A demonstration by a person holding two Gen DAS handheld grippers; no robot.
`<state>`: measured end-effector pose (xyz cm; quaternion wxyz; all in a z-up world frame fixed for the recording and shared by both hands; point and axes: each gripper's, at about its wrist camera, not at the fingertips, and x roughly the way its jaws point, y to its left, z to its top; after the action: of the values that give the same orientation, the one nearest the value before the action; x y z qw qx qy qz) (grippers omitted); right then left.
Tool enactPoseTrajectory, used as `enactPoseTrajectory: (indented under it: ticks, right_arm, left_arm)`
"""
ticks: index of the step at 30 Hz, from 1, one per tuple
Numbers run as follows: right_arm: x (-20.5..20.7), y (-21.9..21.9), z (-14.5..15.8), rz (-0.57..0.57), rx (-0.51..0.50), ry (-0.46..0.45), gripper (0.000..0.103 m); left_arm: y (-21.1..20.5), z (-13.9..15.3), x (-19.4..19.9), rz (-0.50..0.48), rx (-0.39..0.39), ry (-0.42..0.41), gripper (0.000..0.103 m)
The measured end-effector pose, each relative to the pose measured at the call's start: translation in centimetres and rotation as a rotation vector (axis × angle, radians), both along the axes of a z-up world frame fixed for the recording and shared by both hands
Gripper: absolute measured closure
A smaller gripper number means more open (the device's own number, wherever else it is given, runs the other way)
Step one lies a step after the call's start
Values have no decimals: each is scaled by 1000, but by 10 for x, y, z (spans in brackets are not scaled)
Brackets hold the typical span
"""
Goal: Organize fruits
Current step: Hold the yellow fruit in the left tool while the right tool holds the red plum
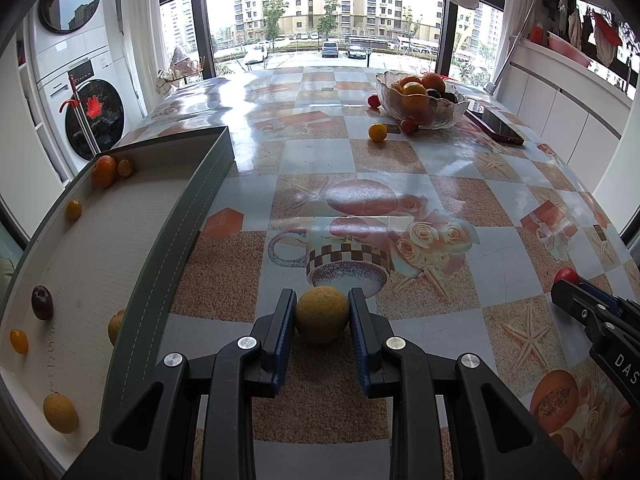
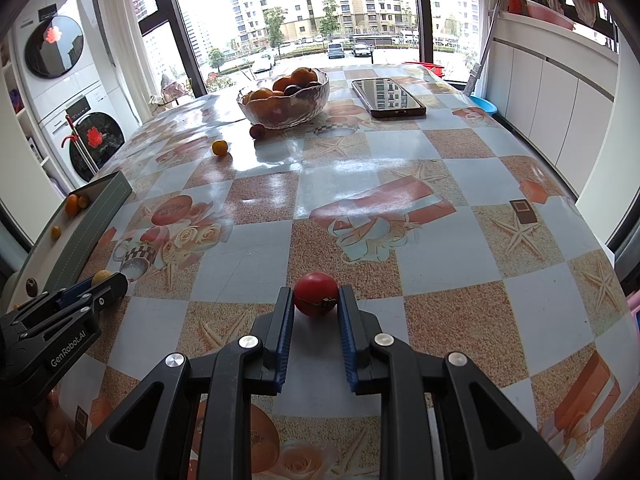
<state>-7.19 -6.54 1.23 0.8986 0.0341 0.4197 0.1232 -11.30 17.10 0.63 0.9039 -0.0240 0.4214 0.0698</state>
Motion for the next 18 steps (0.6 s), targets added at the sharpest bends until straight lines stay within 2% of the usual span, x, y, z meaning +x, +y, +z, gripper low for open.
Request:
enactPoseTrajectory:
  ticks: [18]
  right_arm:
    - [0, 1, 0, 1, -16, -1, 79]
  left_arm:
    - [-1, 0, 0, 0, 0, 0, 75]
